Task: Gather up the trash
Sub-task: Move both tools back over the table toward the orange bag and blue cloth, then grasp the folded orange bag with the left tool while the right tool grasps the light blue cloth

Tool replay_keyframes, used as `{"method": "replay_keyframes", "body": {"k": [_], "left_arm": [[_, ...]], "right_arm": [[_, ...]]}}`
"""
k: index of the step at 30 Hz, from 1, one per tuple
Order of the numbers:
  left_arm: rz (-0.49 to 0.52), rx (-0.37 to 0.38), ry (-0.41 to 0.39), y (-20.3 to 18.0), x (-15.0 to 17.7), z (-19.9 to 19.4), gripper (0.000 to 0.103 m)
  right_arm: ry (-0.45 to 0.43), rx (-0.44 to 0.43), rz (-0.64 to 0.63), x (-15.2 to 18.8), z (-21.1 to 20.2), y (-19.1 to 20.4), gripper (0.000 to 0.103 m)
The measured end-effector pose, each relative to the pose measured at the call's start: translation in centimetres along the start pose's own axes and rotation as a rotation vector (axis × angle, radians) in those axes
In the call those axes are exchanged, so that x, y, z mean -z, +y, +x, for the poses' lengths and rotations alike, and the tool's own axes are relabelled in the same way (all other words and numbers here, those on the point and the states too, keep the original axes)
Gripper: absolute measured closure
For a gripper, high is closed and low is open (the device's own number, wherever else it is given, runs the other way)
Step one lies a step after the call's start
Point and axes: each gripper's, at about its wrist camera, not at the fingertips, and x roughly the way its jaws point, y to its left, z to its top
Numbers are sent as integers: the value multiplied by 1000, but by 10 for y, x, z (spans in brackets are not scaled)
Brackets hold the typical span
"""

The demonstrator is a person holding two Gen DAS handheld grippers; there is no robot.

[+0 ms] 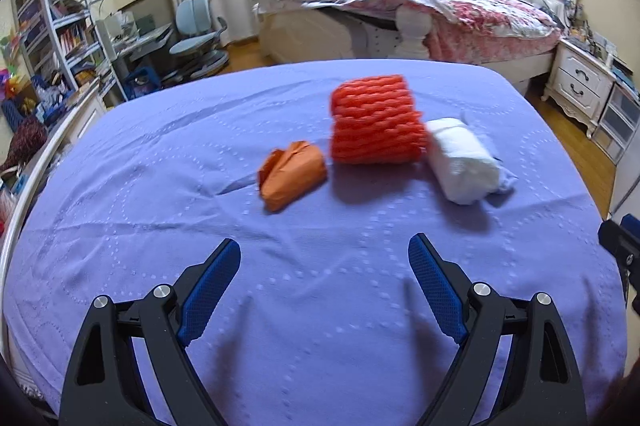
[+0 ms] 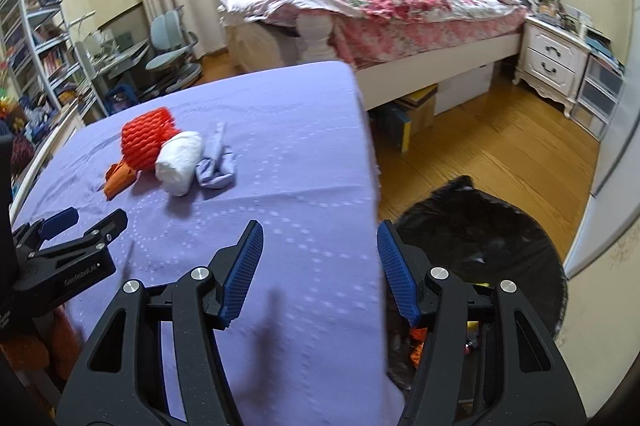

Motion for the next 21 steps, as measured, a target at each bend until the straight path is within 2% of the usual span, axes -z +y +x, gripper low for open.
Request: {"method": "replay_keyframes", "body": {"k": [5, 12, 16, 21], "left_arm": [[12, -36, -8, 14, -12, 12, 18], [10, -11, 22, 30, -21, 27, 20], [7, 2, 36, 36, -27, 35, 25], [0, 31, 67, 41, -32, 45, 36]], "right_arm": [[40, -10, -35, -14, 25, 21, 45], [62, -6, -63, -27, 47, 41, 45], [69, -8, -71, -33, 54, 46, 45], [67, -17, -80, -41, 62, 52, 45]]}}
